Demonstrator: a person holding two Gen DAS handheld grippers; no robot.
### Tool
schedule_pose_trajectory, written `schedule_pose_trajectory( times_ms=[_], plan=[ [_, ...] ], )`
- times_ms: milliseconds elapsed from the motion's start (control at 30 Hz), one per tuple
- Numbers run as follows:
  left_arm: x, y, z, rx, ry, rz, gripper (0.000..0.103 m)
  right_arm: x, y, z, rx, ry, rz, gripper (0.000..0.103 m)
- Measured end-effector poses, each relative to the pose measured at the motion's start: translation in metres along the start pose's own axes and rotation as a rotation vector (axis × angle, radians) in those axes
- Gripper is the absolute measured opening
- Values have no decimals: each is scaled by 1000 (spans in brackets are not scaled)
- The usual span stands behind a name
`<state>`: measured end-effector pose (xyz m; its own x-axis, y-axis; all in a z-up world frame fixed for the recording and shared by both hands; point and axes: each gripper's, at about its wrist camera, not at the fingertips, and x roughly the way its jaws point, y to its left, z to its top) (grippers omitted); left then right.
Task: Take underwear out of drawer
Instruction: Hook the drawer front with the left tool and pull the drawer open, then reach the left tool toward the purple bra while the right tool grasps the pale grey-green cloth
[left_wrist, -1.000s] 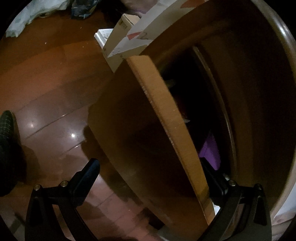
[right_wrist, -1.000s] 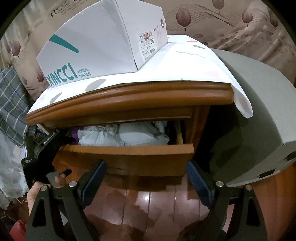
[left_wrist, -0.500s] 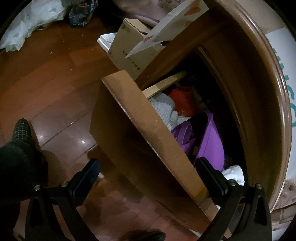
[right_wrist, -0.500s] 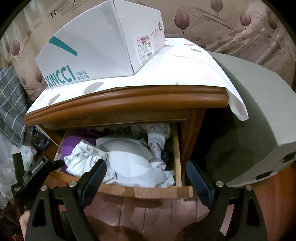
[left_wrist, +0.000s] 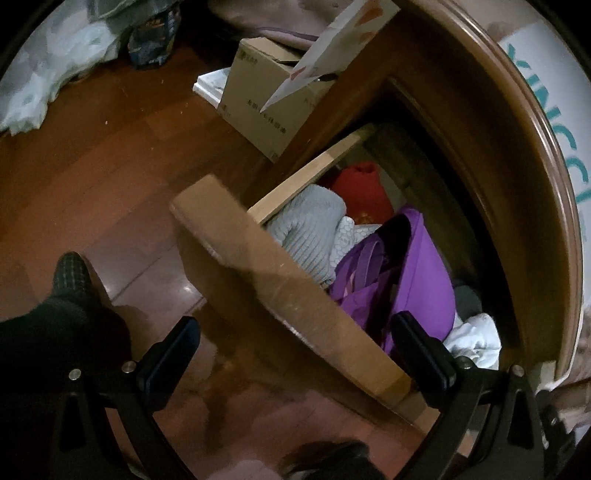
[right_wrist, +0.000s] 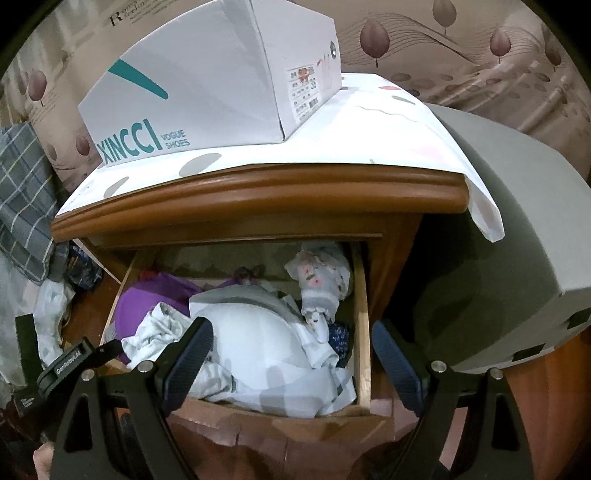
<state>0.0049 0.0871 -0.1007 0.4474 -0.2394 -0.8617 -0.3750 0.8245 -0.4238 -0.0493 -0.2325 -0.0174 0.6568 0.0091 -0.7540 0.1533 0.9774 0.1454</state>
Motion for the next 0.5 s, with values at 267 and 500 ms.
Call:
schedule_pose_trajectory(
  times_ms=[267,500],
  plan=[
    [-9,4,-10,62,8,41,103,1,-1,1,2,13,-2,90],
    [-13,6,-14,112,20,73,103,7,6,-2,-30,41,5,90]
  ],
)
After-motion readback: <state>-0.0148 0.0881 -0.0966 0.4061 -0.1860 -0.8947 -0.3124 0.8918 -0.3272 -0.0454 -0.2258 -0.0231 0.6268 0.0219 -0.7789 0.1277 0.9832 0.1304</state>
